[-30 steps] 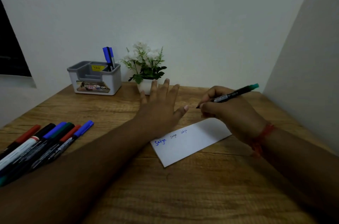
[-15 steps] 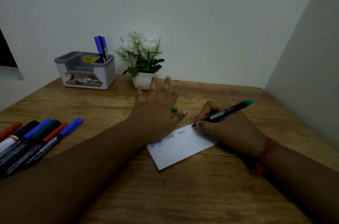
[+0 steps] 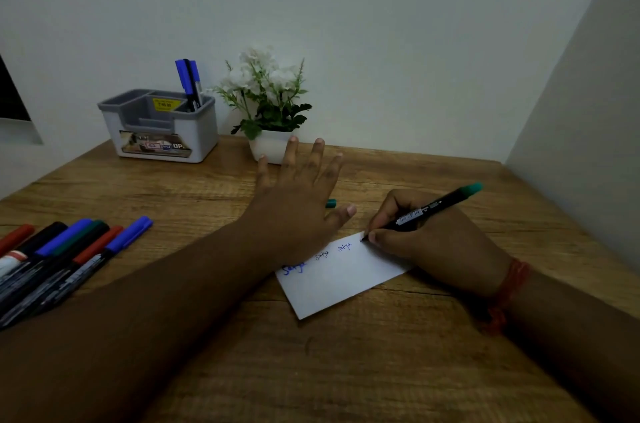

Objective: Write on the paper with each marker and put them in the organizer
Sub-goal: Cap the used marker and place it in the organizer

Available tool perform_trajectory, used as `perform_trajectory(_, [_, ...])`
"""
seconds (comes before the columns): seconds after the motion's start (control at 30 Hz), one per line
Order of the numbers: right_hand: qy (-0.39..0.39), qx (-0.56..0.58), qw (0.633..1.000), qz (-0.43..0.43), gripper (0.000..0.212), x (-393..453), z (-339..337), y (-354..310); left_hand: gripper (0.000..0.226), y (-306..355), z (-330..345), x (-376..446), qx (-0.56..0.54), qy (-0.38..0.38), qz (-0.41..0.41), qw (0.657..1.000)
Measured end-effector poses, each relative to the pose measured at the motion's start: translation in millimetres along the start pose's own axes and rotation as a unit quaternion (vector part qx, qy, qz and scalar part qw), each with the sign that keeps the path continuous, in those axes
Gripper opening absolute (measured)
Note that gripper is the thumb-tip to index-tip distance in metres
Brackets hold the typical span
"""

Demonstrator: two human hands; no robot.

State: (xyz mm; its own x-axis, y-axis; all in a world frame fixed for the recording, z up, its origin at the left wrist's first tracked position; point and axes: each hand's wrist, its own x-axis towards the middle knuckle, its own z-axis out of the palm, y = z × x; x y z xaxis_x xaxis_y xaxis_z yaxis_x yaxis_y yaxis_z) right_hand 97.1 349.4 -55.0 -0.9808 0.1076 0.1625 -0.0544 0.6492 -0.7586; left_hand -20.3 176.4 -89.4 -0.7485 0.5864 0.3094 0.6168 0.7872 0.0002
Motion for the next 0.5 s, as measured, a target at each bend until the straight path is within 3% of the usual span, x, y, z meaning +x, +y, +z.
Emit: perform_trajectory(0.5, [0.005, -0.009, 1.000, 0.003, 0.007, 2.9, -0.3, 1.5, 0.077, -0.6, -1.1, 0.2, 0.005, 0.000, -0.004, 1.000])
